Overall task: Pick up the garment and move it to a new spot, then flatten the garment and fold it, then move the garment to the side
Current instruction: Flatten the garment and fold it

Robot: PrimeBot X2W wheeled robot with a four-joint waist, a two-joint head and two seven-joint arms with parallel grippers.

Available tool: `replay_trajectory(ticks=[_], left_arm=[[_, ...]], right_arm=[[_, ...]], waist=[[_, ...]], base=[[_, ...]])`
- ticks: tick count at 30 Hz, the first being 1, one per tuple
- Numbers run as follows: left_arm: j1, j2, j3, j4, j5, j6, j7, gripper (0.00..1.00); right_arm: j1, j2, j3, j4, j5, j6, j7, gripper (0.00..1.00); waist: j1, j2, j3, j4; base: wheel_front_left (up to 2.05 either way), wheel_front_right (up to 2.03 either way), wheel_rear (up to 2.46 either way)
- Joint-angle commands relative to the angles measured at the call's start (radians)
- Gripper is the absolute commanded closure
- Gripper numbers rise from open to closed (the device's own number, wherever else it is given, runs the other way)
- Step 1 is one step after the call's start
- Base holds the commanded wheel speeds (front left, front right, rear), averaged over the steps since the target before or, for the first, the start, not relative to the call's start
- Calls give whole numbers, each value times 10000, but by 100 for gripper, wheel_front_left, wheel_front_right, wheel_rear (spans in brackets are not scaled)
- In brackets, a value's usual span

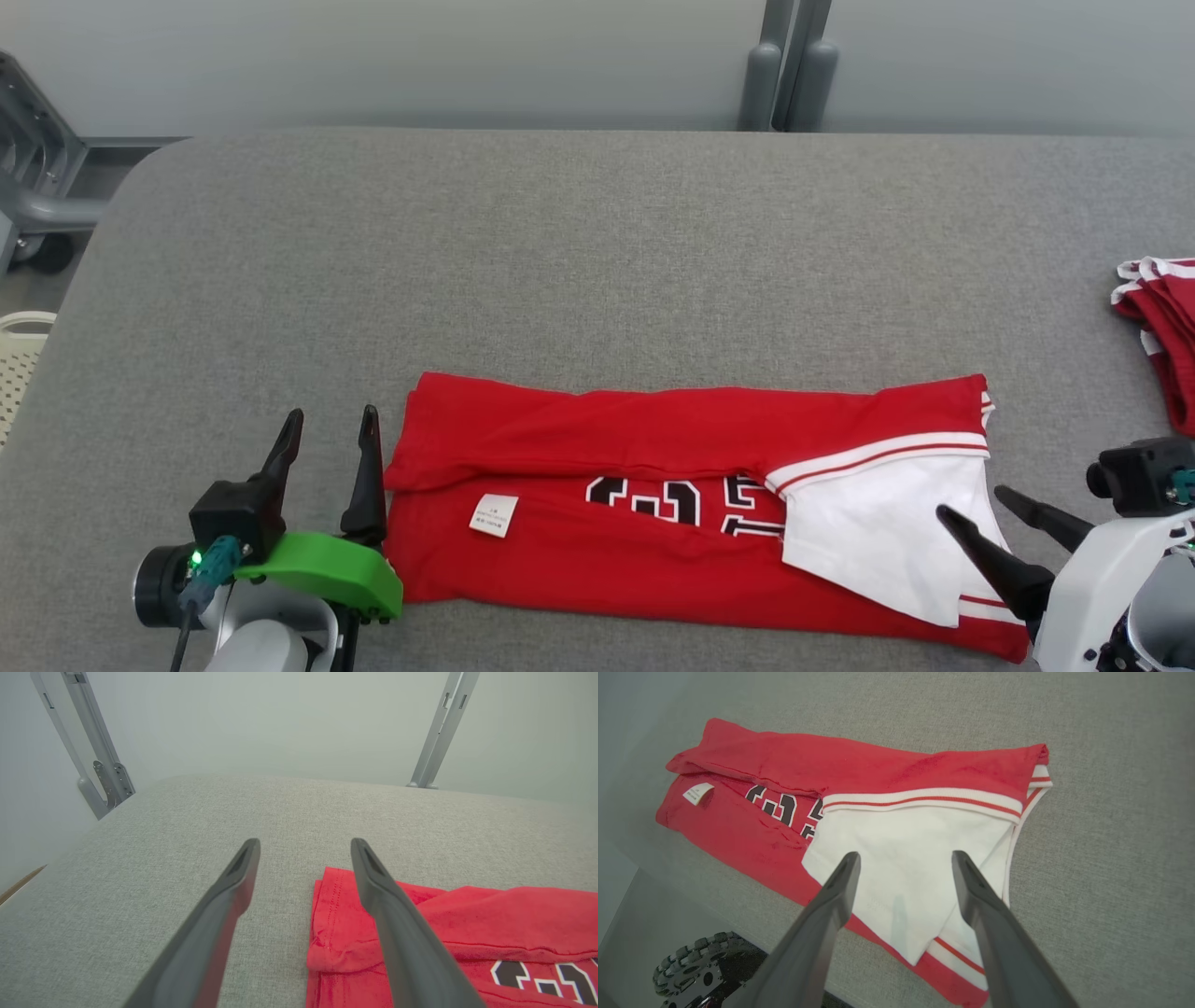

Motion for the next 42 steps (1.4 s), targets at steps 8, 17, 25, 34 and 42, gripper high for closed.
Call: replay_trajectory(ticks=[8,17,25,34,42], left_arm=[[1163,-399,1070,-1516,659,-50,-105,0],[2021,-741,1756,-1614,790,-930,-100,0],[1984,-525,1466,-741,1298,-1706,-101,0],[1547,-419,1487,-248,1434,-1797,-100,0],[1294,-425,1451,98,1268,-1889,43,0]], right_arm=[[49,1859,-556,935,-1409,0,-3087,0],[181,3608,-765,2273,-2208,0,-5564,0],[57,4341,-1529,3350,-3241,2,-7545,0],[147,4616,-1522,3999,-4622,0,-7682,0],[-70,4772,-1532,4110,-4812,0,-7780,0]], waist=[[0,0,-777,178],[0,0,-1554,370],[0,0,-1980,534],[0,0,-2015,449],[0,0,-1875,301]], base=[[0,0,0],[0,0,0],[0,0,0],[0,0,0],[0,0,0]])
